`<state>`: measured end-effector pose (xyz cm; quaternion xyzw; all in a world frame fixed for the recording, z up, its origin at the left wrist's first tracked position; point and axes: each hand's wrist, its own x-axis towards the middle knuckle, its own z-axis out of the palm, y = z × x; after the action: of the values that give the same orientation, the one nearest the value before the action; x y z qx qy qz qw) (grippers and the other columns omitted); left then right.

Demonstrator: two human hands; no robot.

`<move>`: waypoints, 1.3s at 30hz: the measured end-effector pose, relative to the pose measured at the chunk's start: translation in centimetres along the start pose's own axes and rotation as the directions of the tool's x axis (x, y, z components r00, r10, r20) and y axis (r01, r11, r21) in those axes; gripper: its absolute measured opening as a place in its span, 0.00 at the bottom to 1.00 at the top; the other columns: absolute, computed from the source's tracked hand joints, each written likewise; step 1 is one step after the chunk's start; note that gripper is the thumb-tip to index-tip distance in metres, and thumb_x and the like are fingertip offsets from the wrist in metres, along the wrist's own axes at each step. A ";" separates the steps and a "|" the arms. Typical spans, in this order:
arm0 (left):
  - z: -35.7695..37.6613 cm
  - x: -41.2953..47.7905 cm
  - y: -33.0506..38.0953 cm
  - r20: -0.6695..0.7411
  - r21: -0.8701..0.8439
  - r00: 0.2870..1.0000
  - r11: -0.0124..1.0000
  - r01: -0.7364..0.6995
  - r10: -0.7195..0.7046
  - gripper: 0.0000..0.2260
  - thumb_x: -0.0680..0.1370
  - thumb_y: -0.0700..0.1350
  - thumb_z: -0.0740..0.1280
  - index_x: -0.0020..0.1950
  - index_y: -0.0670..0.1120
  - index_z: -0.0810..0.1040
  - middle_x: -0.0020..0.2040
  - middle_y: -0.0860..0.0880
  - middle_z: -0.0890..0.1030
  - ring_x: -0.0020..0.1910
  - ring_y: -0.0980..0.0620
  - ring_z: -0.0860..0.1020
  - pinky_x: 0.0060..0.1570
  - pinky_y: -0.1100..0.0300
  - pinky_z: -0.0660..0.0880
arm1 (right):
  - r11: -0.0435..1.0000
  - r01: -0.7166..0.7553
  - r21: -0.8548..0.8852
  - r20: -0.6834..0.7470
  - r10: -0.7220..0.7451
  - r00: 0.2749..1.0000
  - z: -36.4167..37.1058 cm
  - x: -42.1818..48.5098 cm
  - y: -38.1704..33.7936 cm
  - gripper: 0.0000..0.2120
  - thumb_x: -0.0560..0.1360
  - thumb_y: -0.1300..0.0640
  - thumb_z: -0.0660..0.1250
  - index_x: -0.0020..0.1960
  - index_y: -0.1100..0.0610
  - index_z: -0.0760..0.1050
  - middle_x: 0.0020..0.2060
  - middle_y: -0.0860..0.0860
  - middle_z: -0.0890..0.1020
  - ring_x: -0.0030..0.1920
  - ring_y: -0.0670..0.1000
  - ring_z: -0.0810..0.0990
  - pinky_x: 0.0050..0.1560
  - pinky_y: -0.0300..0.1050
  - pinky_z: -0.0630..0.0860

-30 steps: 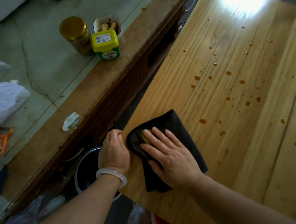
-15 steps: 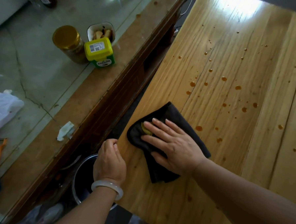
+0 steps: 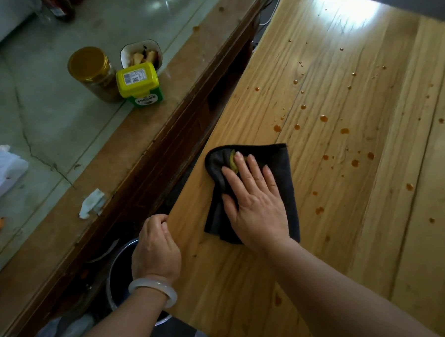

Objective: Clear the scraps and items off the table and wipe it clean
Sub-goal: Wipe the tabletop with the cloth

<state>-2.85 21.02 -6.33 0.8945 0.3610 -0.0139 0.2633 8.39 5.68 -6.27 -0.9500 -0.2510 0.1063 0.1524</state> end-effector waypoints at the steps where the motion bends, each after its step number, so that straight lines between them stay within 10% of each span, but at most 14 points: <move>1: 0.1 0.0 0.1 0.004 -0.001 1.000 1.000 0.004 -0.004 0.13 0.81 0.43 0.52 0.61 0.42 0.72 0.56 0.46 0.76 0.46 0.55 0.70 0.41 0.58 0.67 | 0.999 0.034 -0.013 0.017 -0.034 0.999 0.0 -0.9 0.2 0.26 0.83 0.43 0.49 0.80 0.47 0.56 0.80 0.48 0.48 0.80 0.49 0.40 0.79 0.55 0.43; 7: 0.1 0.4 1.7 -0.145 0.100 0.989 0.994 0.032 -0.018 0.10 0.78 0.39 0.60 0.57 0.44 0.74 0.56 0.44 0.72 0.55 0.44 0.72 0.56 0.48 0.68 | 0.933 0.360 -0.030 0.175 -0.350 0.920 -0.8 -4.8 3.5 0.25 0.82 0.42 0.52 0.78 0.44 0.59 0.80 0.46 0.51 0.80 0.48 0.43 0.78 0.53 0.43; 12: 1.3 3.1 6.6 -0.175 0.077 0.950 0.965 -0.249 0.259 0.13 0.74 0.36 0.65 0.57 0.43 0.75 0.58 0.43 0.73 0.57 0.43 0.71 0.59 0.46 0.67 | 0.882 0.471 -0.024 0.246 -0.452 0.857 -2.0 -4.0 6.0 0.25 0.82 0.42 0.53 0.78 0.42 0.58 0.80 0.44 0.51 0.80 0.47 0.42 0.79 0.52 0.44; 24: 5.8 9.0 12.2 0.034 -0.071 0.863 0.863 -0.500 0.503 0.20 0.80 0.44 0.52 0.71 0.40 0.67 0.72 0.46 0.65 0.72 0.49 0.62 0.69 0.48 0.64 | 0.995 0.086 -0.047 0.018 -0.085 0.996 -2.4 0.3 6.8 0.26 0.82 0.42 0.49 0.78 0.45 0.60 0.80 0.46 0.52 0.80 0.46 0.44 0.79 0.53 0.47; 39: 7.1 8.8 12.3 0.044 0.274 0.849 0.811 -0.516 0.526 0.22 0.77 0.42 0.55 0.71 0.38 0.64 0.72 0.41 0.65 0.73 0.45 0.61 0.71 0.50 0.58 | 0.999 0.017 -0.040 -0.057 -0.019 0.998 -3.5 9.1 9.1 0.26 0.82 0.42 0.47 0.79 0.45 0.58 0.80 0.45 0.52 0.80 0.45 0.43 0.79 0.52 0.46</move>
<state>12.88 15.86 -8.62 0.9868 0.1011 0.0239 0.1240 21.10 1.99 -7.30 -0.9531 -0.2572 0.0724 0.1419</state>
